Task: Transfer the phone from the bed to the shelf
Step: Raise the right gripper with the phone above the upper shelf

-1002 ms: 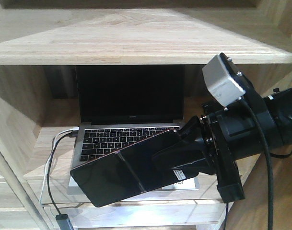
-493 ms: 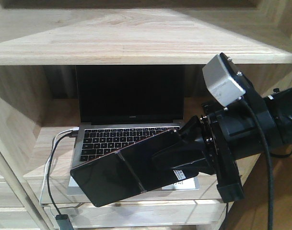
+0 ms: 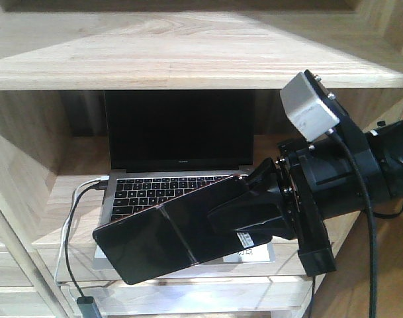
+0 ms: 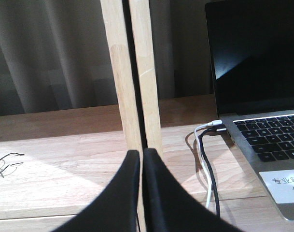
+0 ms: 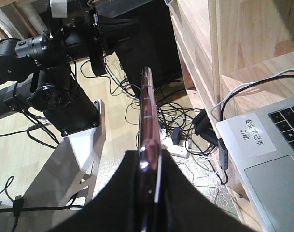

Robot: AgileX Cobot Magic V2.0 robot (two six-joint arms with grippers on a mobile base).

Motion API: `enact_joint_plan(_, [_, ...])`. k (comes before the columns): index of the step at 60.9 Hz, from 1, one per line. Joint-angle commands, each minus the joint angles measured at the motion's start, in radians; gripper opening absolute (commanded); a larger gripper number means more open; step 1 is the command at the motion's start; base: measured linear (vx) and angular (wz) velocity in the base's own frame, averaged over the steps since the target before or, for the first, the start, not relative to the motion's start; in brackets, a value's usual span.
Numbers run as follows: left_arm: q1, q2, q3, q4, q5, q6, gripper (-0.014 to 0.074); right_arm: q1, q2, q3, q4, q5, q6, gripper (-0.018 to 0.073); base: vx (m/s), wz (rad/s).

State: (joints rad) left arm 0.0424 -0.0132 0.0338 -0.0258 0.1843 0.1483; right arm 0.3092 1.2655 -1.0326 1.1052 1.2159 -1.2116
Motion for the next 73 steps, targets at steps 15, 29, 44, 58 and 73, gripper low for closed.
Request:
enact_joint_plan(15, [-0.004, -0.013, -0.021, -0.009, -0.072, -0.006, 0.0001, -0.001, -0.049, -0.135, 0.137, -0.009, 0.014, -0.0002, 0.00, 0.00])
enact_joint_plan(29, [-0.004, -0.013, -0.021, -0.009, -0.072, -0.006, 0.0001, -0.001, -0.049, -0.348, 0.120, -0.084, 0.091, -0.0002, 0.00, 0.00])
enact_joint_plan(44, [-0.004, -0.013, -0.021, -0.009, -0.072, -0.006, 0.0001, -0.001, 0.022, -0.548, 0.117, -0.191, 0.137, -0.0002, 0.00, 0.00])
enact_joint_plan(58, [-0.004, -0.013, -0.021, -0.009, -0.072, -0.006, 0.0001, 0.019, 0.184, -0.768, 0.171, -0.204, 0.154, -0.0002, 0.00, 0.00])
enact_joint_plan(73, [-0.004, -0.013, -0.021, -0.009, -0.072, -0.006, 0.0001, 0.149, 0.366, -0.942, 0.128, -0.356, 0.168, -0.0002, 0.00, 0.00])
